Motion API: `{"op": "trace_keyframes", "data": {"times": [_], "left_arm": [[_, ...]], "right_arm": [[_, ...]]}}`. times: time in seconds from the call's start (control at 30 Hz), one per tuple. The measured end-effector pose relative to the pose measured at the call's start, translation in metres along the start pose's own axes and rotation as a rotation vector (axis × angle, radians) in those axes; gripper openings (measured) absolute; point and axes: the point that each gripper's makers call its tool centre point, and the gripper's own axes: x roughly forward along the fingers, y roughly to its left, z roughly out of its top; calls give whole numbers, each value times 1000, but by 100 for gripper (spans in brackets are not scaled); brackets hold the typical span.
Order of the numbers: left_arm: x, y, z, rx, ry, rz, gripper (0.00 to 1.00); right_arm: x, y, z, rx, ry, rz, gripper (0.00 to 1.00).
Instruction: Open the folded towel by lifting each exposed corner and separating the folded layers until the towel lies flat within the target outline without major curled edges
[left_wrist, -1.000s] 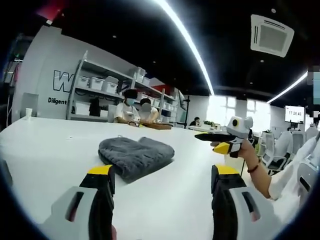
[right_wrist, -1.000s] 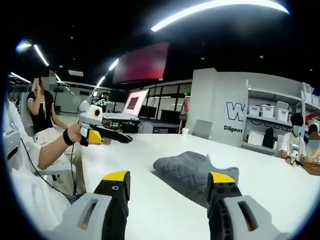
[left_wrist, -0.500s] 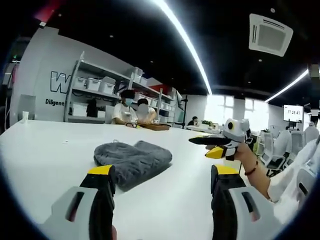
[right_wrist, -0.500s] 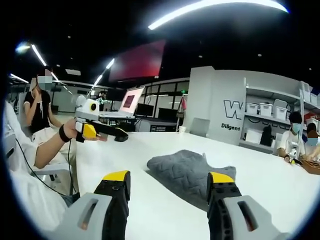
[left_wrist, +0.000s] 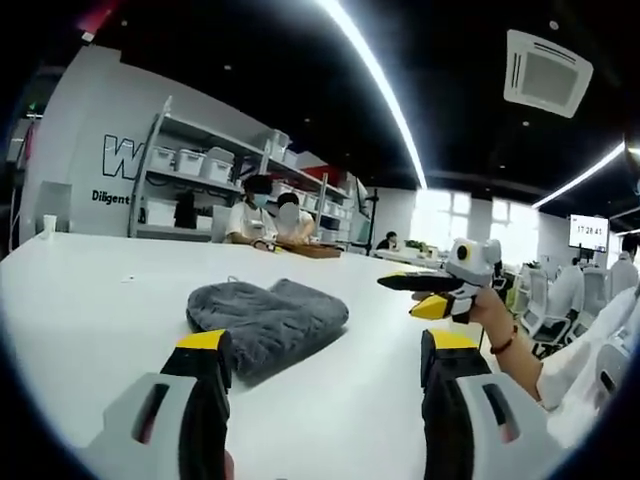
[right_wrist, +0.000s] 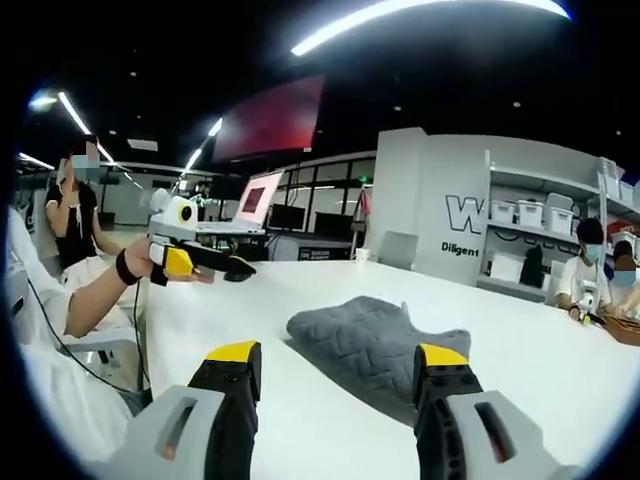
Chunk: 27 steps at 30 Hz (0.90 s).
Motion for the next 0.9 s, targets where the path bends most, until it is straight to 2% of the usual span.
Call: {"op": "trace_keyframes", "data": {"times": [0.3, 0.5, 0.57, 0.6, 0.9], "left_arm": [[7, 2, -2, -10, 18, 8, 75], [11, 4, -2, -15, 22, 12, 74], [11, 4, -2, -14, 22, 11, 74], [12, 7, 3, -28, 3, 21, 74], [15, 11, 11, -36, -13, 20, 74]], "right_arm": [[6, -4, -1, 6, 12, 3, 59], [8, -7, 4, 26, 1, 14, 59], [9, -11, 7, 29, -14, -4, 59], [9, -11, 7, 26, -12, -5, 59], [11, -16, 5, 18, 8, -4, 59]]}}
